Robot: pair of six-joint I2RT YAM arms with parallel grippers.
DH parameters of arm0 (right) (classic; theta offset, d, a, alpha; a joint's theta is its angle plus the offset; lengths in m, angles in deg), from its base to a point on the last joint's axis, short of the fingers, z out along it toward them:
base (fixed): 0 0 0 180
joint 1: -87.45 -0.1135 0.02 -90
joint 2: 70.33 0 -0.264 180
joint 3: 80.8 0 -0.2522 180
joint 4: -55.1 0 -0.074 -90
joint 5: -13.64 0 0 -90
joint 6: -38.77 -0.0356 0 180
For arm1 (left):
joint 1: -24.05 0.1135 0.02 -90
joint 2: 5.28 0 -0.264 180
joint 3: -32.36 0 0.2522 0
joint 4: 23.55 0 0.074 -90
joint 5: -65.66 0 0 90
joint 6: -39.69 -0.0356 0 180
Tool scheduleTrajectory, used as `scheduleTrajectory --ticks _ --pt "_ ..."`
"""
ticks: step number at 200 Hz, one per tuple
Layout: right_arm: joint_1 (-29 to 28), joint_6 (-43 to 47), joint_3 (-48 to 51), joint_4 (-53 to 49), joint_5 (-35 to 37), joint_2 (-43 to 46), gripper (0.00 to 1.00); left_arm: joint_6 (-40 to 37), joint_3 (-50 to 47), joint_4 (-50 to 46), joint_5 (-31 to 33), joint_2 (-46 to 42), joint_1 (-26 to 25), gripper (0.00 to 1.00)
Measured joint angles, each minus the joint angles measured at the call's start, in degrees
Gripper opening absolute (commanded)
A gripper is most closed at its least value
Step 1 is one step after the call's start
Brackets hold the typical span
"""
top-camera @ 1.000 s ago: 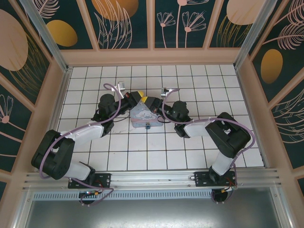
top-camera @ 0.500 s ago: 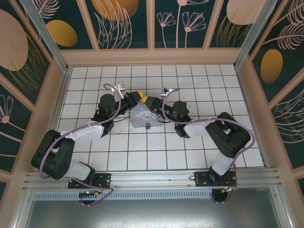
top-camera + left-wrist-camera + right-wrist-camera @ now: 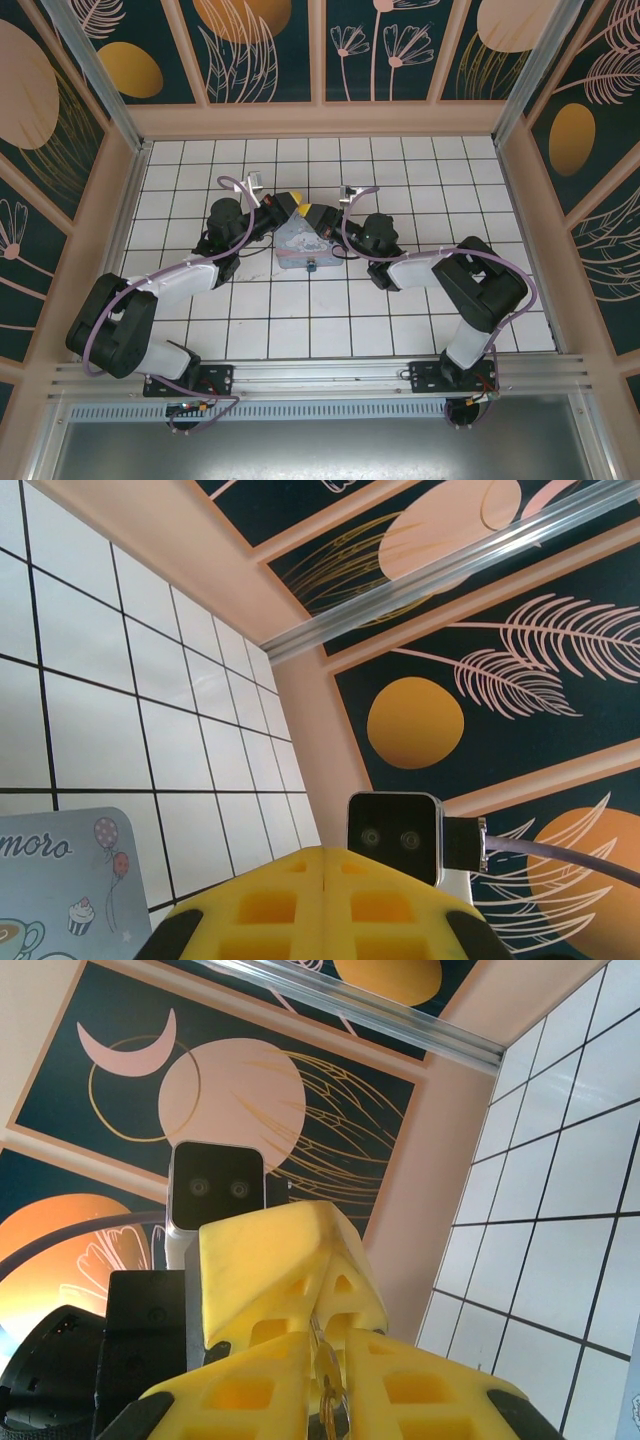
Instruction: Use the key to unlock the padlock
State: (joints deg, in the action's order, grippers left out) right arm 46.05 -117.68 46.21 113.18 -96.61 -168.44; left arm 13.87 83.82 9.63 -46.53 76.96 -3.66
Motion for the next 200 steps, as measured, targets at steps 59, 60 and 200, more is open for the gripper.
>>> scheduleTrajectory --ticks 59,60,200 --pt "0.0 -0.35 0.02 0.04 0.02 0.0 0.08 0.0 -0.02 0.0 0.26 0.0 0.0 0.0" --pt "0.0 -0.35 0.02 0.07 0.02 0.0 0.08 0.0 -0.02 0.0 0.26 0.0 0.0 0.0" --pt "2.14 -0.74 0.11 -3.65 -0.61 -0.11 0.0 0.02 -1.92 -1.44 1.86 -4.2 0.0 0.83"
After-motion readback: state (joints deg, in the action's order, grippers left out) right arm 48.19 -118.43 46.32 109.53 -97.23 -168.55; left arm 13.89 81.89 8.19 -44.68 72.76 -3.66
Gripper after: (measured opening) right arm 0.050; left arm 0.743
